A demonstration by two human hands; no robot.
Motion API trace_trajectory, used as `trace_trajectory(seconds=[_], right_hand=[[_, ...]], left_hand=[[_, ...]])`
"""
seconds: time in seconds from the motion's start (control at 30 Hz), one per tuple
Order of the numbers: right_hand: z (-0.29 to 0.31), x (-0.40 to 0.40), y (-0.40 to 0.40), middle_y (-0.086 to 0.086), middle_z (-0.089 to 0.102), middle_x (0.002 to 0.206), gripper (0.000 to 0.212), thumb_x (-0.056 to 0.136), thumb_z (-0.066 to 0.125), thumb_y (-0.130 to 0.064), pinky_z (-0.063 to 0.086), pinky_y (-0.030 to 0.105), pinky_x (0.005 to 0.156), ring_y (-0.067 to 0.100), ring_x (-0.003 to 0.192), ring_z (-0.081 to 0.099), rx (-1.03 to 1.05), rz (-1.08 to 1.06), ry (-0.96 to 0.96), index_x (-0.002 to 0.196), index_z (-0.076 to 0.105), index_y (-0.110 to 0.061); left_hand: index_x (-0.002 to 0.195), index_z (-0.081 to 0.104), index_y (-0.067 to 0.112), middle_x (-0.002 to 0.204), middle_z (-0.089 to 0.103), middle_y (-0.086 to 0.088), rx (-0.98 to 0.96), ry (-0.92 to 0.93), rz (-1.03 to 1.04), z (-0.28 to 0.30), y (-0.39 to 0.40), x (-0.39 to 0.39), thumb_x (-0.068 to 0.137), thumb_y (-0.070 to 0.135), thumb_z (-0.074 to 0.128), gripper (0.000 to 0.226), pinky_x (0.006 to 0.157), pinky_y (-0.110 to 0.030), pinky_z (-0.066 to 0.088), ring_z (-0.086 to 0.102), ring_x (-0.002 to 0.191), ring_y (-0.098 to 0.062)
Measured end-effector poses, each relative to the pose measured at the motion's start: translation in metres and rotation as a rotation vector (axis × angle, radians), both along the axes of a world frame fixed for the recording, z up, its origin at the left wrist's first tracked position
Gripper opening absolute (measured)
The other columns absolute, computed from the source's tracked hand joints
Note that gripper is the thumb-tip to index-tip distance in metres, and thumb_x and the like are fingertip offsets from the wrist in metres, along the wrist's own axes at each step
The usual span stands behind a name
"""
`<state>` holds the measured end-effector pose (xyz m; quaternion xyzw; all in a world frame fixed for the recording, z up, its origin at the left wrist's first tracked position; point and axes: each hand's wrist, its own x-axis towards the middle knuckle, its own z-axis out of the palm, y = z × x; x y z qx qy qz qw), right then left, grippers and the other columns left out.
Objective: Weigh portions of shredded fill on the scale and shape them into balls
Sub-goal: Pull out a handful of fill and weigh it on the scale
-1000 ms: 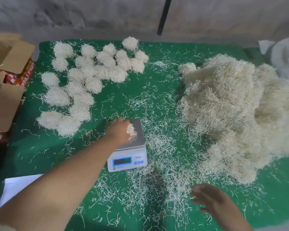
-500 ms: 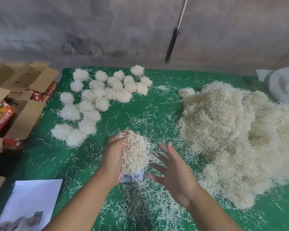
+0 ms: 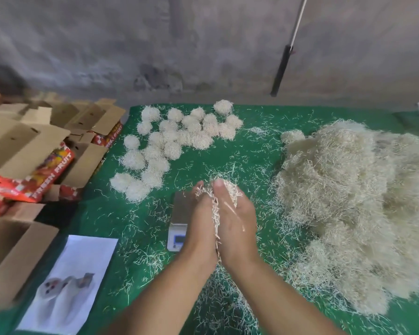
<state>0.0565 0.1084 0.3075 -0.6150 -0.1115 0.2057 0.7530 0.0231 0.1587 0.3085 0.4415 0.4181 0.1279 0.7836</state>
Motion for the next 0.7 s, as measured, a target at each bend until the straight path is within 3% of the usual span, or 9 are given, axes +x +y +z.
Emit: trace_trajectory(seconds=[0.1, 0.13, 0.2, 0.23, 0.27, 0.3, 0.33, 0.53, 0.7], right_hand=[[0.009, 0.012, -0.006, 0.002, 0.076, 0.084, 0.035, 0.093, 0.073, -0.057, 0.052, 0.023, 0.069, 0.016, 0.079, 0.075, -0.022, -0.116, 0.044, 0.096, 0.074, -0.022], [0.014, 0.016, -0.008, 0.005, 0.074, 0.089, 0.032, 0.093, 0.075, -0.054, 0.060, 0.051, 0.081, 0.016, 0.089, 0.075, -0.032, -0.158, 0.063, 0.105, 0.072, -0.025], [0.021, 0.028, -0.012, -0.011, 0.052, 0.102, 0.035, 0.093, 0.078, -0.043, 0.041, 0.052, 0.099, 0.005, 0.101, 0.048, -0.003, -0.210, 0.096, 0.107, 0.049, -0.030], [0.024, 0.034, -0.014, -0.012, 0.046, 0.102, 0.042, 0.091, 0.080, -0.041, 0.039, 0.056, 0.100, 0.007, 0.100, 0.046, 0.023, -0.195, 0.128, 0.109, 0.044, -0.030], [0.027, 0.039, -0.018, 0.000, 0.046, 0.106, 0.049, 0.087, 0.082, -0.043, 0.033, 0.060, 0.103, 0.020, 0.103, 0.050, 0.026, -0.170, 0.165, 0.115, 0.045, -0.026], [0.028, 0.042, -0.020, -0.019, 0.041, 0.084, 0.051, 0.082, 0.084, -0.047, 0.025, 0.039, 0.079, 0.007, 0.082, 0.037, 0.015, -0.131, 0.204, 0.083, 0.035, -0.033], [0.028, 0.043, -0.020, 0.013, 0.071, 0.083, 0.052, 0.075, 0.084, -0.050, 0.054, 0.058, 0.088, 0.032, 0.079, 0.068, 0.009, -0.086, 0.250, 0.101, 0.070, -0.008], [0.017, 0.047, -0.032, 0.006, 0.067, 0.079, 0.026, 0.090, 0.077, -0.046, 0.057, 0.035, 0.066, 0.022, 0.067, 0.067, 0.244, 0.267, 0.558, 0.087, 0.074, -0.020], [-0.001, 0.033, -0.038, -0.022, 0.075, 0.105, 0.028, 0.093, 0.072, -0.060, 0.060, 0.023, 0.082, -0.003, 0.089, 0.072, -0.358, 0.206, -0.264, 0.112, 0.068, -0.040]], left_hand=[[0.108, 0.073, 0.016, 0.113, 0.076, -0.013, 0.014, -0.040, -0.009, 0.020, -0.020, -0.003, 0.101, 0.039, 0.055, 0.030, 0.095, -0.046, 0.052, 0.073, 0.106, -0.025], [0.108, 0.072, 0.016, 0.113, 0.076, -0.013, 0.005, -0.075, -0.016, 0.027, -0.024, -0.005, 0.095, 0.039, 0.061, 0.028, 0.095, -0.046, 0.051, 0.072, 0.105, -0.024], [0.115, 0.074, 0.020, 0.097, 0.073, 0.001, -0.050, -0.165, -0.029, 0.032, -0.024, -0.009, 0.082, 0.043, 0.069, 0.041, 0.100, -0.048, 0.045, 0.066, 0.092, -0.014], [0.118, 0.075, 0.024, 0.094, 0.067, 0.013, -0.094, -0.192, -0.033, 0.029, -0.020, -0.011, 0.083, 0.047, 0.065, 0.042, 0.105, -0.052, 0.041, 0.059, 0.088, -0.006], [0.115, 0.076, 0.029, 0.113, 0.030, -0.014, -0.169, -0.189, -0.033, 0.027, -0.017, -0.012, 0.091, 0.051, 0.057, 0.038, 0.113, -0.057, 0.034, 0.053, 0.097, 0.001], [0.119, 0.074, 0.028, 0.114, 0.072, -0.024, -0.276, -0.189, -0.032, 0.020, -0.012, -0.013, 0.097, 0.057, 0.047, 0.045, 0.116, -0.063, 0.029, 0.062, 0.110, -0.006], [0.125, 0.069, 0.022, 0.122, 0.072, -0.023, -0.391, -0.171, -0.040, 0.016, -0.010, -0.014, 0.100, 0.062, 0.041, 0.054, 0.116, -0.067, 0.029, 0.062, 0.124, -0.020], [0.137, 0.064, 0.009, 0.132, 0.067, -0.027, -0.717, -0.150, -0.159, 0.001, -0.018, -0.016, 0.104, 0.066, 0.038, 0.071, 0.113, -0.070, 0.035, 0.064, 0.124, -0.042], [0.121, 0.072, 0.013, 0.120, 0.074, -0.023, -0.705, -0.170, -0.001, 0.009, -0.015, -0.013, 0.107, 0.047, 0.048, 0.044, 0.083, -0.047, 0.061, 0.078, 0.097, -0.031]])
